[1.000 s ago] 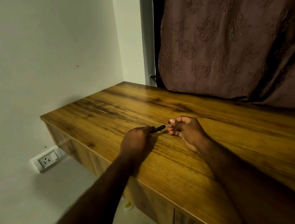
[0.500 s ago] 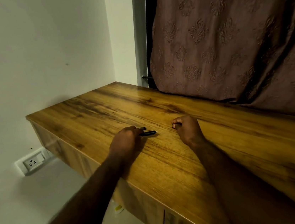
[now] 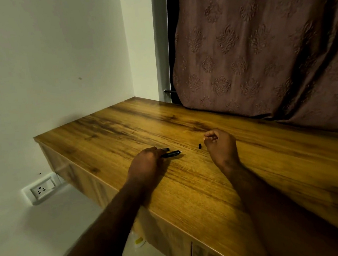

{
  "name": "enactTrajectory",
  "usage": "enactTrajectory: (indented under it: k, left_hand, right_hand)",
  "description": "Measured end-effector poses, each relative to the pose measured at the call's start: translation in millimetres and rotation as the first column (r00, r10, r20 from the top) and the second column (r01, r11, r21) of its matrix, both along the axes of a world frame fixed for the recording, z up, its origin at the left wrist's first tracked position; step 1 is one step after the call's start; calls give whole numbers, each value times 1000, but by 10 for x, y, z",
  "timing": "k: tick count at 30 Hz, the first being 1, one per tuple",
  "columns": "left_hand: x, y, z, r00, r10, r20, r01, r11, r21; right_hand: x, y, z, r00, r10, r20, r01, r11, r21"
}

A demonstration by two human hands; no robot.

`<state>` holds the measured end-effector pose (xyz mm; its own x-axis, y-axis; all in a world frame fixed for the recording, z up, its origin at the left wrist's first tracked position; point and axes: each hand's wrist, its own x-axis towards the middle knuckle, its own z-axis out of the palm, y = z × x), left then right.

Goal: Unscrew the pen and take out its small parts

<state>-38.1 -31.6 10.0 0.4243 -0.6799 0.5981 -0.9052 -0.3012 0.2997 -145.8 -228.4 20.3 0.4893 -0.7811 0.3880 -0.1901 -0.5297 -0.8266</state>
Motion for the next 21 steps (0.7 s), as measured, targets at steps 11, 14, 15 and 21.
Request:
enactTrajectory:
  k: [11, 14, 15, 21]
  left_hand:
    - [-45, -7, 19, 999, -26, -24, 25, 1000, -11]
    - [-35, -2, 28, 999, -33, -37, 32, 999, -13]
    - [-43, 1, 32, 999, -34, -36, 33, 999, -20]
    - [-50, -1, 33, 999, -28, -43, 28, 1000, 1]
  right_hand:
    - [2, 487, 53, 874, 412, 259, -486, 713, 506]
    - [-6, 450, 61, 861, 421, 285, -507, 675, 537]
    - [-7, 449, 62, 863, 425, 274, -504, 681, 531]
    - [1, 480, 69, 892, 415, 178, -450, 781, 434]
